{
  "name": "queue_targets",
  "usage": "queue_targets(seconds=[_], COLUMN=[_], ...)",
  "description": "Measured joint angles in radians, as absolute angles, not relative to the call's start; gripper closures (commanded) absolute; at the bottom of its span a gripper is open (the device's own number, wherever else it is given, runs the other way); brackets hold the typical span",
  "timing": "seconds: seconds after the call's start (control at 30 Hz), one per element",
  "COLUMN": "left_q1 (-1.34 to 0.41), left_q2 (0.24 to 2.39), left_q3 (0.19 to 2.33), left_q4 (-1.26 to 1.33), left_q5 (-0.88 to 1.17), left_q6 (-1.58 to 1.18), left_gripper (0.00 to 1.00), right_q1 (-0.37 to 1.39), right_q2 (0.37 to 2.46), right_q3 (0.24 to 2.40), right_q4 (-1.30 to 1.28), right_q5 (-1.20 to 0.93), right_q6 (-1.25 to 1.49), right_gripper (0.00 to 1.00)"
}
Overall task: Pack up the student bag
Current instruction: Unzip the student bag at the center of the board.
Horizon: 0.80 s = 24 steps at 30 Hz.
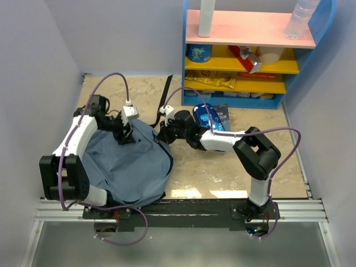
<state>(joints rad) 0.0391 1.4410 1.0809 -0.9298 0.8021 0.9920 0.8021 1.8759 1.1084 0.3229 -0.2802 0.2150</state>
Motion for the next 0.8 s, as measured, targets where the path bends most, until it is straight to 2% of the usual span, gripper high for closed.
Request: queue_targets(seconds=[0.2,0.3,0.4,0.43,0.53,0.73,0.8], left_q1=[-0.062,-0.088,-0.088,-0.087,-0.086,-0.088,-0.088], left_q2=[1.585,1.713,1.833,1.868,1.932,1.913,1.911], left_q3=[1.249,1.310,1.341,1.344,1.343,1.269,1.250], left_q4=[-0.777,-0.734,-0.689,-0.671,-0.638,-0.532,-0.509], left_q5=[0.828,0.828,0.795,0.776,0.726,0.640,0.611], left_q6=[0.896,0.876,0.852,0.844,0.824,0.793,0.780], left_gripper=[0.22,0.26,0.37,0.45,0.58,0.89,0.92], right_q1=[0.800,0.799,0.799,0.799,0.799,0.797,0.797], right_q2=[1.876,1.875,1.863,1.856,1.836,1.818,1.818], right_q3=[1.108,1.108,1.100,1.096,1.086,1.075,1.071], right_q4=[0.330,0.330,0.330,0.329,0.329,0.320,0.314], right_q5=[-0.284,-0.287,-0.288,-0.288,-0.287,-0.286,-0.285], right_q6=[0.236,0.242,0.245,0.245,0.245,0.244,0.243], right_gripper=[1.00,1.00,1.00,1.00,1.00,1.00,1.00])
